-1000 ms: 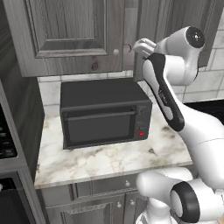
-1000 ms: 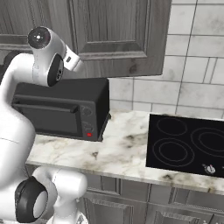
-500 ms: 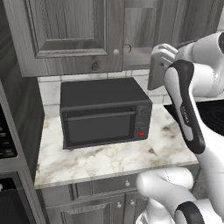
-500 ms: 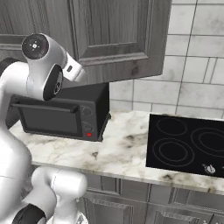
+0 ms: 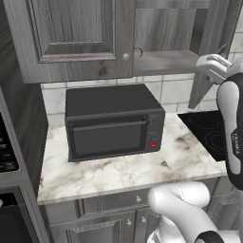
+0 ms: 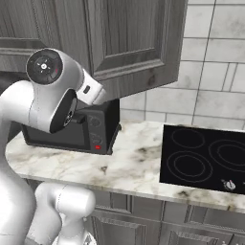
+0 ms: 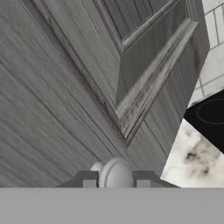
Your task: Open the cabinet and move the ladle to the pot. Then close the cabinet.
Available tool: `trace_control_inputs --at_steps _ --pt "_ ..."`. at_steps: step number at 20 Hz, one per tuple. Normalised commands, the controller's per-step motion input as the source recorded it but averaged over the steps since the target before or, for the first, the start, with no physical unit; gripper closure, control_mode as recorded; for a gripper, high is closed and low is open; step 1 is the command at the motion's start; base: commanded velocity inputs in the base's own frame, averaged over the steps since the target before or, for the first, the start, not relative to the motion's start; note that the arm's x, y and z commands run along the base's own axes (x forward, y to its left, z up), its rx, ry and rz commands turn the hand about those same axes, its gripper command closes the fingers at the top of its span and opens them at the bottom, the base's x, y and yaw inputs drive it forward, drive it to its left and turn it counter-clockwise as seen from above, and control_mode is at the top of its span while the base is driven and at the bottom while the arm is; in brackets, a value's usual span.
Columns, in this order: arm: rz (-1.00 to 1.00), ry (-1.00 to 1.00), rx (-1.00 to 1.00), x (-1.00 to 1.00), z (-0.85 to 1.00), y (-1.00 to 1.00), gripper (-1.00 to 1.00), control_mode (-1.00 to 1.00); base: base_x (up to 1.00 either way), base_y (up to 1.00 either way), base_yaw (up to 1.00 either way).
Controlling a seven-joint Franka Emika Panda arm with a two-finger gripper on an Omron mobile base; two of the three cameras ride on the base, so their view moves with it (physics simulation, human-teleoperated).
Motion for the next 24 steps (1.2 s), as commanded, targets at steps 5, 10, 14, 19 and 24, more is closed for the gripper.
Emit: trace_control_inputs --at_steps 5,10,14,19,24 --pt "0.01 -0.02 0.00 -0.44 -0.02 -0.14 1.00 -1.00 0.00 0.00 0.00" --pt "0.04 -0.07 0.00 -0.27 -0.09 -0.07 1.00 -1.00 0.00 0.00 0.00" --pt "0.04 0.00 0.00 -0.21 -0.08 -0.09 1.00 -1.00 0.00 0.00 0.00" --pt "0.04 0.00 0.00 -0.12 -0.03 -0.06 1.00 -1.00 0.00 0.00 0.00" --pt "0.04 0.00 0.00 -0.07 0.00 -0.07 1.00 -1.00 0.00 0.00 0.00"
